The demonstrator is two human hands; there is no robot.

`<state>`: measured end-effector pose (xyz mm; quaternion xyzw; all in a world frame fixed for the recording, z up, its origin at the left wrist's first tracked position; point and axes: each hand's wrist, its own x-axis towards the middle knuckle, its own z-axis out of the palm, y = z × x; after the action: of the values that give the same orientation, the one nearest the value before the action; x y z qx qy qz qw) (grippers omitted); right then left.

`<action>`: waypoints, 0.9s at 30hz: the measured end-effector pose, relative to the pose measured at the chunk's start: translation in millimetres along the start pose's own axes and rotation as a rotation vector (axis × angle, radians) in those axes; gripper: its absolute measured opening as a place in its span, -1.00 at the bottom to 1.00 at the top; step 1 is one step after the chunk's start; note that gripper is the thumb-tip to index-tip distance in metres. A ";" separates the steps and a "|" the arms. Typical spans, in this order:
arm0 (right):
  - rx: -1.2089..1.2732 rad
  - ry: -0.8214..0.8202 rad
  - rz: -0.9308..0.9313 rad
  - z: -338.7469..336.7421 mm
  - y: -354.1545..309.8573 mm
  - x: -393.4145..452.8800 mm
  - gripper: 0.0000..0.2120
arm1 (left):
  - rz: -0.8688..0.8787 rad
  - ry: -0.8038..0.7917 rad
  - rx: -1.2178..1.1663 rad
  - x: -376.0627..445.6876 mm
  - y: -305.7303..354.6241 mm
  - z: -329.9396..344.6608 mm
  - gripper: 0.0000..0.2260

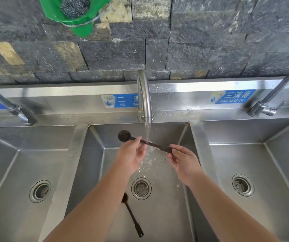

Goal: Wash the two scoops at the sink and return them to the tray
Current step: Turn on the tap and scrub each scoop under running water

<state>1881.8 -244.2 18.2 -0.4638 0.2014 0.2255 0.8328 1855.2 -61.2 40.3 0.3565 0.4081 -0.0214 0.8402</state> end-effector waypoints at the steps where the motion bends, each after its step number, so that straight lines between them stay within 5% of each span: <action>1: 0.025 -0.006 0.013 6.7 1.3 3.9 -0.82 | 0.007 0.016 -0.023 -0.2 6.8 -3.6 -0.79; 19: 0.072 -0.152 0.032 62.7 9.9 9.9 -0.84 | 0.079 0.054 -0.096 -5.0 40.3 -44.8 -0.90; 27: -0.557 0.000 -0.383 10.5 4.8 -28.2 -0.70 | -0.047 -0.086 -0.099 -3.0 5.5 -15.6 -0.92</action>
<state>1857.4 -238.2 35.5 -0.7030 0.0413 0.1112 0.7013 1844.5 -48.3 39.2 0.3036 0.3806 -0.0362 0.8727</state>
